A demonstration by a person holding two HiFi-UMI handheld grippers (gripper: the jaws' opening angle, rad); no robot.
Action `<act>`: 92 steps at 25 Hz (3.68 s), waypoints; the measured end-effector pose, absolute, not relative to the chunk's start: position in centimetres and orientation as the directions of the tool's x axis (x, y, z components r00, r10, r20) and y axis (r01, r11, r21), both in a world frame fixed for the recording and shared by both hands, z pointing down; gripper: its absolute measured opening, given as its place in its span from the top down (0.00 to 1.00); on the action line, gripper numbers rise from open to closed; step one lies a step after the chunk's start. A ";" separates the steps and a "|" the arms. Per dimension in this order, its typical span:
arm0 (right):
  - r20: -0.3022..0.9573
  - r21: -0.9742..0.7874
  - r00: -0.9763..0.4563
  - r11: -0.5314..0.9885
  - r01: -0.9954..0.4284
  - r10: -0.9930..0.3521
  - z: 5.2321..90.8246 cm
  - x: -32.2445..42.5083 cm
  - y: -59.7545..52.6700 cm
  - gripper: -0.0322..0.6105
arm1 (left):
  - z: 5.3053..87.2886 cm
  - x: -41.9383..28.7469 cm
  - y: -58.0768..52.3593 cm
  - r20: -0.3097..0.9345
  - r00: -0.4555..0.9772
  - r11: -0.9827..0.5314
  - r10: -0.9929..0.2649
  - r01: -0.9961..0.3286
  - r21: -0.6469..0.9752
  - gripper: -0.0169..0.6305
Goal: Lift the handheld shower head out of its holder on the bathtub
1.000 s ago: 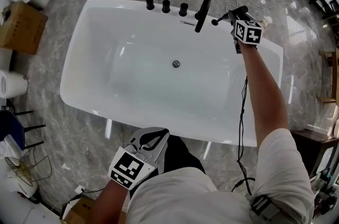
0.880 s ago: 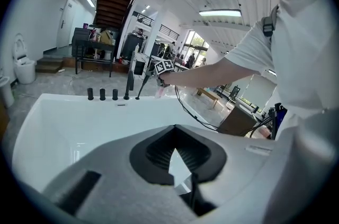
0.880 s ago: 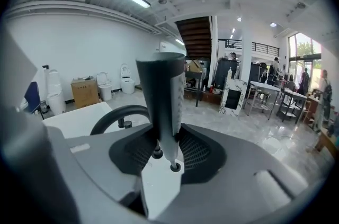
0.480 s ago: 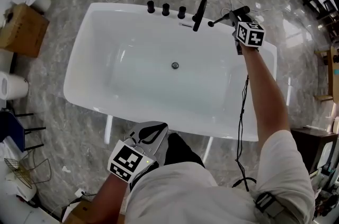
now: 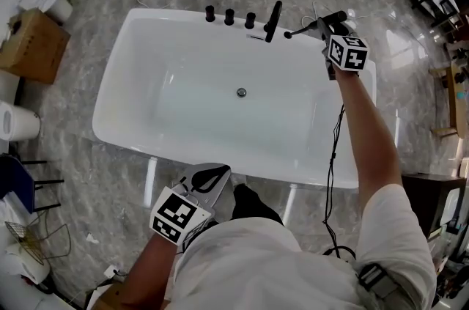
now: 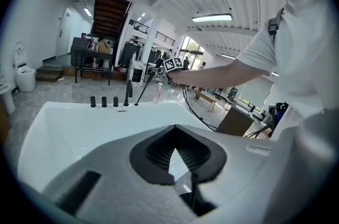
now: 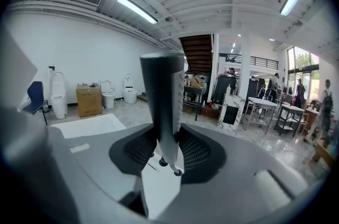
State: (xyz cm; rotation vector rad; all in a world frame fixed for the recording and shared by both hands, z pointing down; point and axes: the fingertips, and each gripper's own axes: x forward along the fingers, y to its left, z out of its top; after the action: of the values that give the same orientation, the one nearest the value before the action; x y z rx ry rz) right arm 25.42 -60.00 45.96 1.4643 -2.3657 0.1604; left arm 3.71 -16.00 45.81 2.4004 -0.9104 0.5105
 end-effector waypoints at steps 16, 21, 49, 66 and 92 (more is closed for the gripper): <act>0.269 0.145 -0.413 0.461 -0.876 -0.870 38.2 24.7 -50.8 0.72 | 44.3 1.6 -10.4 0.485 0.718 -0.667 -0.500 -0.676 0.313 0.96; 0.244 0.158 -0.411 0.454 -0.877 -0.878 36.0 24.4 -47.4 0.72 | 44.0 0.6 -8.1 0.477 0.723 -0.672 -0.500 -0.671 0.312 0.96; 0.074 0.219 -0.425 0.430 -0.876 -0.902 24.4 21.8 -28.3 0.72 | 42.0 -4.8 2.0 0.433 0.719 -0.672 -0.544 -0.682 0.287 0.96; 0.032 0.257 -0.482 0.473 -0.843 -0.876 21.0 19.8 -16.4 0.72 | 42.5 -6.5 5.4 0.411 0.720 -0.657 -0.559 -0.687 0.310 0.96; 0.056 0.221 -0.490 0.490 -0.843 -0.870 23.5 17.4 -6.2 0.72 | 42.5 -7.2 8.2 0.391 0.727 -0.665 -0.564 -0.681 0.308 0.96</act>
State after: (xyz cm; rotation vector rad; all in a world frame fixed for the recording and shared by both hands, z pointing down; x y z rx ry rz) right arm 17.38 -6.25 23.47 1.4900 -2.5697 -0.2459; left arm -7.19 8.23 42.45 2.4954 -0.9535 0.3646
